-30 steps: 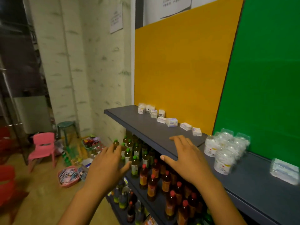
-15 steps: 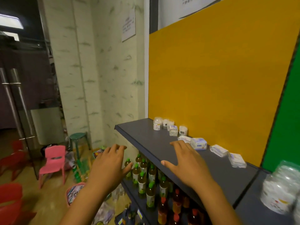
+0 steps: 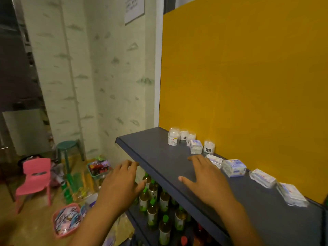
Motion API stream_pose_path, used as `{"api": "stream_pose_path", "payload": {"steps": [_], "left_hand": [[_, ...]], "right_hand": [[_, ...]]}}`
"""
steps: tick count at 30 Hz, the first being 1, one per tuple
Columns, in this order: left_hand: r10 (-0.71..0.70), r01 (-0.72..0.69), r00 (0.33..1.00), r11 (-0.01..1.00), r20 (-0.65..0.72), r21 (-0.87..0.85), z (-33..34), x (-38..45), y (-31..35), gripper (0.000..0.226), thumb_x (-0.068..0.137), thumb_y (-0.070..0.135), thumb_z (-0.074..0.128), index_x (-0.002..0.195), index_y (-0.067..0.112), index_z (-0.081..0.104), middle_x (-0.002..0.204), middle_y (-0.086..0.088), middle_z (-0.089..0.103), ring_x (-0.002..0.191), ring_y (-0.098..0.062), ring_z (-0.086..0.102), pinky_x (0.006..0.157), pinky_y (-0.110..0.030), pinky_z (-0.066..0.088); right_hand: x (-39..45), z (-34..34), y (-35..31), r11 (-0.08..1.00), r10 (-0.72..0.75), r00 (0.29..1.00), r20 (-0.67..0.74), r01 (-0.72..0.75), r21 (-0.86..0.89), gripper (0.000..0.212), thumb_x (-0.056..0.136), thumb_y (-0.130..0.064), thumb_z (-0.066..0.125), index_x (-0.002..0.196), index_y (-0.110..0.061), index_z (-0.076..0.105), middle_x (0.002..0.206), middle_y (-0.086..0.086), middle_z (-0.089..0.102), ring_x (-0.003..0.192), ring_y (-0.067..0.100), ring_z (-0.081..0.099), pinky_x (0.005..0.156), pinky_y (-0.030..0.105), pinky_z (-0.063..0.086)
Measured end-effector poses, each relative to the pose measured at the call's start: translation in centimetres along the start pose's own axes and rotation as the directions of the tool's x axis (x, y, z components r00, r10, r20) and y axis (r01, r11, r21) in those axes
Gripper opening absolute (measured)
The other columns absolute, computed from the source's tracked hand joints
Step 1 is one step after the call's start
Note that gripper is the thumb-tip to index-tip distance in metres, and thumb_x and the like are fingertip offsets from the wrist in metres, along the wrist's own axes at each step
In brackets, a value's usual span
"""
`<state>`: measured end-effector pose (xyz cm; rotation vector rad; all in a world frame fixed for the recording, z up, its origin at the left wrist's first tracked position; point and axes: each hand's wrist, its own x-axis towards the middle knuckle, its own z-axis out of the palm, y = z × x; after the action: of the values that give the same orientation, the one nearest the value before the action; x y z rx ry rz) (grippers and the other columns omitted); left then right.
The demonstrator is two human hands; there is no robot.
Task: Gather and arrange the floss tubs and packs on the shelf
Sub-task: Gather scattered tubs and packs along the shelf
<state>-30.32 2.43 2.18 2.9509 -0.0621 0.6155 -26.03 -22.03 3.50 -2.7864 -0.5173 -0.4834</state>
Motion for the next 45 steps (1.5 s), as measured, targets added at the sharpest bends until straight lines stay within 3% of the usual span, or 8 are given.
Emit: {"api": "stream_pose_path", "payload": {"steps": [13,22,28,34,41,45], "left_hand": [[0.270,-0.264,0.963,0.950,0.017,-0.169,5.1,16.9,-9.1,0.058,0.092,0.059,0.039,0.140,0.028,0.031,0.138,0.006,0.041,0.121,-0.016,0.044,0.094,-0.031,0.046],[0.406,-0.361,0.909,0.877,0.090,-0.317,10.1,24.1,-10.8,0.057,0.092,0.055,0.045,0.141,0.029,0.033,0.140,0.005,0.041,0.121,-0.014,0.047,0.096,-0.031,0.046],[0.435,-0.395,0.899,0.854,0.049,-0.339,12.3,30.4,-10.1,0.057,0.092,0.053,0.046,0.141,0.030,0.031,0.142,0.005,0.039,0.123,-0.014,0.046,0.095,-0.029,0.045],[0.469,-0.408,0.879,0.834,0.087,-0.372,14.2,35.8,-8.6,0.060,0.090,0.052,0.052,0.142,0.031,0.030,0.142,0.006,0.039,0.126,-0.013,0.045,0.098,-0.029,0.045],[0.553,-0.466,0.833,0.734,0.035,-0.494,18.1,40.7,-6.0,0.065,0.082,0.047,0.066,0.137,0.031,0.036,0.139,0.006,0.039,0.122,-0.013,0.048,0.096,-0.028,0.046],[0.567,-0.379,0.818,0.656,0.095,-0.652,20.8,41.8,-4.5,0.075,0.075,0.042,0.075,0.138,0.030,0.036,0.139,0.005,0.038,0.124,-0.014,0.047,0.099,-0.028,0.044]], "right_hand": [[11.9,5.1,-2.8,0.951,0.289,0.950,-0.120,-0.299,-0.082,0.071,0.087,-0.069,0.047,0.143,-0.028,0.032,0.152,-0.004,0.032,0.136,0.018,0.037,0.104,0.033,0.039],[16.1,9.0,-2.1,0.885,0.445,0.886,-0.126,-0.458,-0.091,0.069,0.086,-0.067,0.051,0.142,-0.030,0.033,0.151,-0.003,0.033,0.133,0.017,0.041,0.102,0.032,0.044],[21.0,9.7,1.3,0.884,0.428,0.874,-0.228,-0.458,-0.096,0.061,0.085,-0.063,0.056,0.133,-0.029,0.040,0.136,-0.006,0.042,0.118,0.017,0.050,0.085,0.028,0.049],[25.2,11.0,4.4,0.885,0.438,0.863,-0.253,-0.463,-0.046,0.059,0.086,-0.059,0.059,0.133,-0.028,0.041,0.136,-0.005,0.043,0.116,0.014,0.050,0.090,0.027,0.046],[27.9,12.3,7.5,0.887,0.433,0.857,-0.278,-0.460,-0.038,0.059,0.087,-0.055,0.060,0.134,-0.026,0.042,0.136,-0.004,0.044,0.117,0.017,0.049,0.090,0.029,0.046],[28.2,12.6,8.9,0.871,0.460,0.840,-0.290,-0.490,-0.037,0.054,0.090,-0.054,0.057,0.134,-0.025,0.042,0.135,-0.004,0.043,0.116,0.017,0.050,0.088,0.028,0.044]]}}
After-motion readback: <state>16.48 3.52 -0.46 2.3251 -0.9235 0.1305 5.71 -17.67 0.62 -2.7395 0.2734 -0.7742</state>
